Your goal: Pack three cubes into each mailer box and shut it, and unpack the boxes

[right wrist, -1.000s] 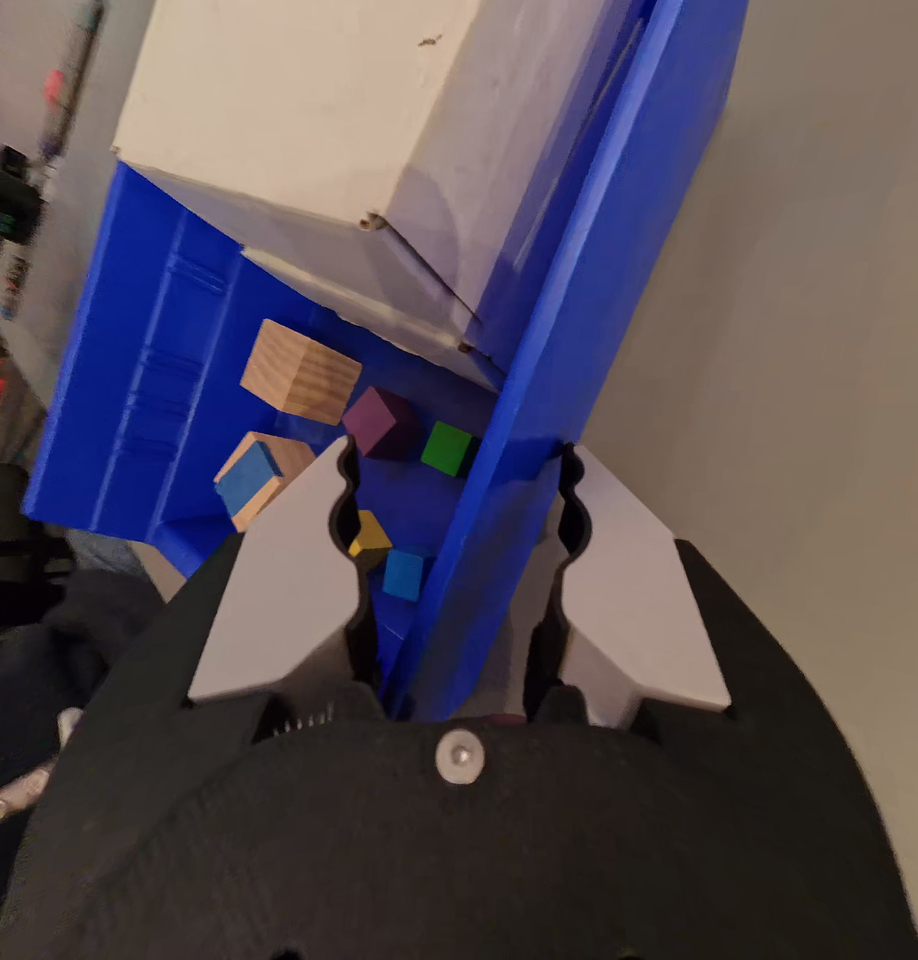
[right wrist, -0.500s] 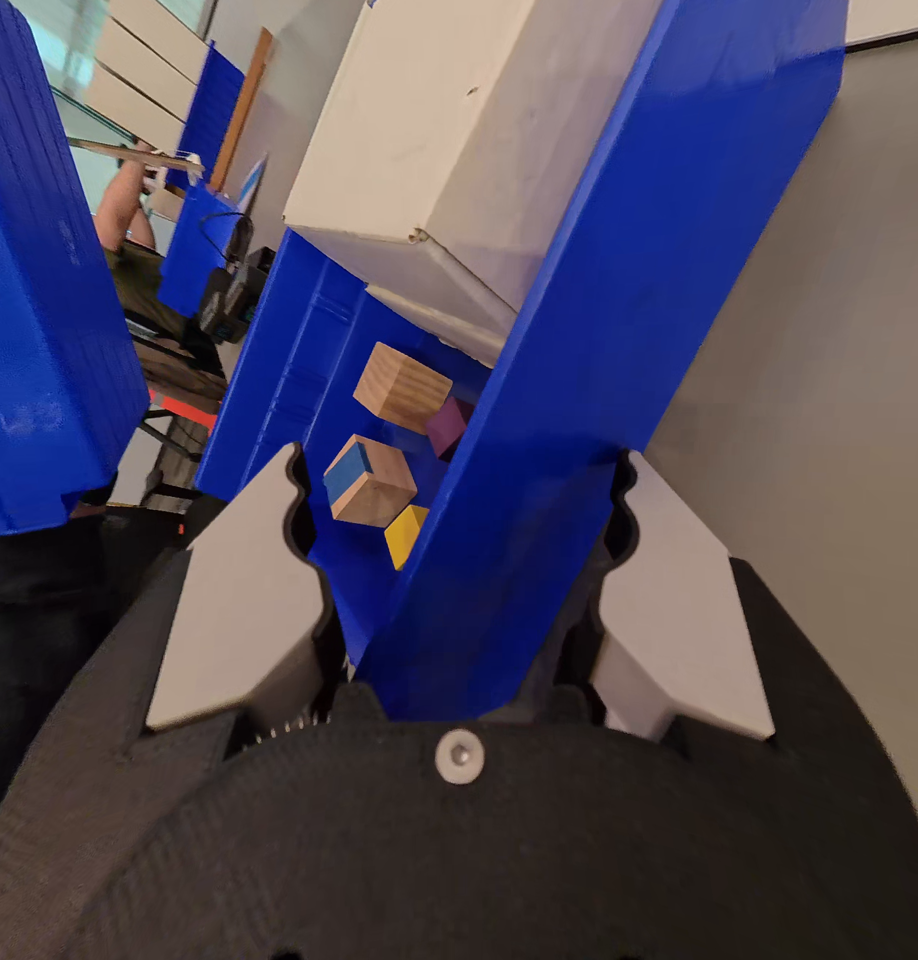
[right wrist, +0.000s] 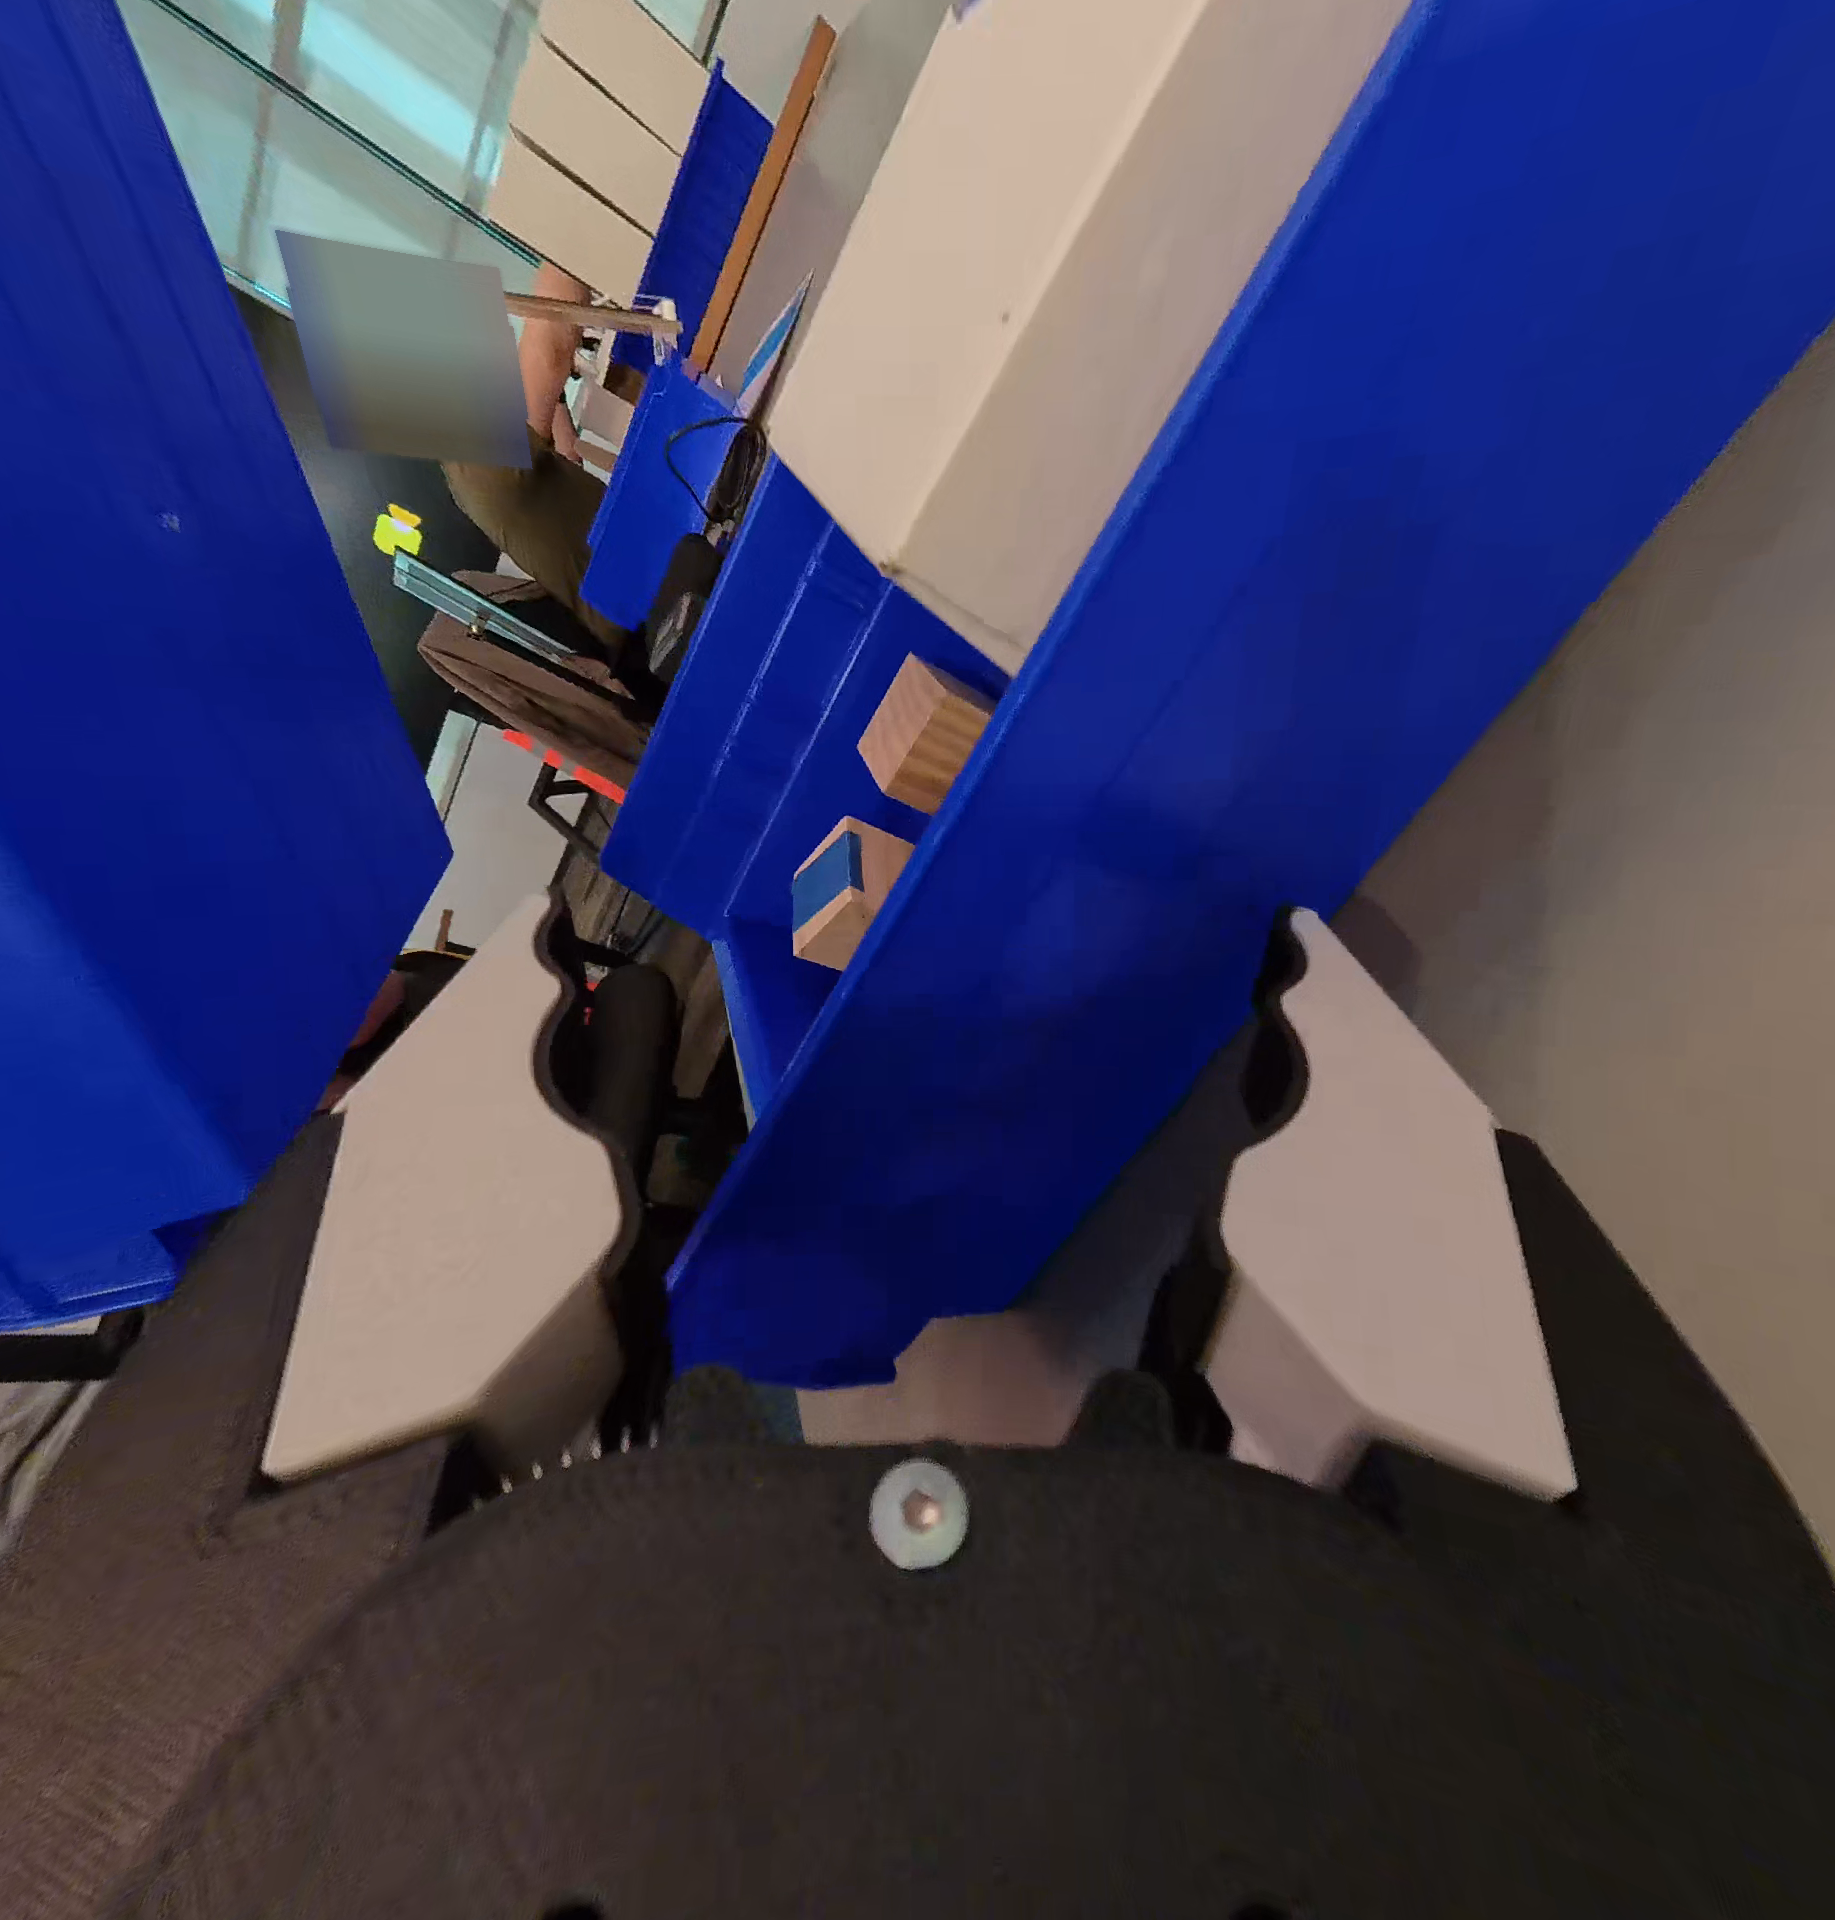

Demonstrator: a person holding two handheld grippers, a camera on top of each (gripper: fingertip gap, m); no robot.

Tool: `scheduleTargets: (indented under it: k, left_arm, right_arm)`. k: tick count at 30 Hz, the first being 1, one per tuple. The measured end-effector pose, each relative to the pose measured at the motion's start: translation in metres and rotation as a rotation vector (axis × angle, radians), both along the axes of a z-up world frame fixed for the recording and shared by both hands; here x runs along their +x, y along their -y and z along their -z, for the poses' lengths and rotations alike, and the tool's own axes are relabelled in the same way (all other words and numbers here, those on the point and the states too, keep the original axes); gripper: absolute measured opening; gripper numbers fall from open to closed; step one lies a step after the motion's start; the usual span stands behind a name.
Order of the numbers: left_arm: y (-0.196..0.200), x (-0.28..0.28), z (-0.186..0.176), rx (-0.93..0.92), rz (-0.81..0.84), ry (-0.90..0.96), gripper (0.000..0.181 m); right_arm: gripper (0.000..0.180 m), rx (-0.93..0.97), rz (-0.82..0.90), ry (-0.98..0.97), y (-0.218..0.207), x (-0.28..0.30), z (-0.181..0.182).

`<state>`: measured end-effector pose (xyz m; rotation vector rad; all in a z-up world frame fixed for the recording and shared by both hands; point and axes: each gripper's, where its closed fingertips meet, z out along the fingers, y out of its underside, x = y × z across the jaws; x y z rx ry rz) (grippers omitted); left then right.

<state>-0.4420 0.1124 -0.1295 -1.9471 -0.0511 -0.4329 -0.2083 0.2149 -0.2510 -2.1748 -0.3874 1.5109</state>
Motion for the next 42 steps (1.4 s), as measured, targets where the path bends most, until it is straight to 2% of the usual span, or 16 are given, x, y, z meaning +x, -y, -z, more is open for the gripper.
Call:
scheduleTargets:
  k: [3, 6, 11, 13, 16, 21, 27, 32, 36, 39, 42]
  left_arm:
    - [-0.006, 0.021, -0.003, 0.001, 0.03, -0.01, 0.005]
    - [-0.017, 0.057, -0.008, 0.019, 0.093, -0.039, 0.005]
    - [-0.044, 0.143, -0.013, 0.036, 0.234, -0.125, 0.005]
    - [-0.055, 0.183, -0.012, 0.029, 0.297, -0.162, 0.005]
    - [-0.07, 0.246, -0.004, 0.007, 0.384, -0.209, 0.005]
    - [-0.082, 0.346, 0.021, -0.003, 0.495, -0.296, 0.005]
    - [-0.075, 0.445, 0.064, -0.042, 0.641, -0.366, 0.005]
    - [-0.07, 0.496, 0.092, -0.083, 0.685, -0.375, 0.009]
    - [-0.062, 0.529, 0.116, -0.12, 0.736, -0.365, 0.014]
    - [-0.044, 0.553, 0.138, -0.227, 0.828, -0.301, 0.027]
    - [-0.021, 0.575, 0.151, -0.279, 0.92, -0.31, 0.038]
  right_arm:
    - [0.122, 0.054, 0.023, -0.001, -0.005, 0.034, -0.022]
    - [0.12, 0.171, 0.072, -0.004, -0.003, 0.088, -0.061]
    - [0.119, 0.444, 0.148, 0.048, 0.036, 0.186, -0.133]
    - [0.119, 0.506, 0.205, 0.065, 0.054, 0.223, -0.149]
    - [0.122, 0.496, 0.262, 0.033, 0.085, 0.261, -0.158]
    - [0.126, 0.391, 0.376, 0.058, 0.116, 0.304, -0.127]
    - [0.117, 0.244, 0.486, 0.156, 0.115, 0.355, -0.068]
    - [0.084, 0.167, 0.547, 0.347, 0.11, 0.41, -0.023]
    - [0.08, 0.08, 0.521, 0.463, 0.108, 0.443, -0.004]
    - [0.078, 0.024, 0.479, 0.58, 0.103, 0.47, 0.004]
    - [0.064, -0.005, 0.452, 0.764, 0.093, 0.501, 0.017]
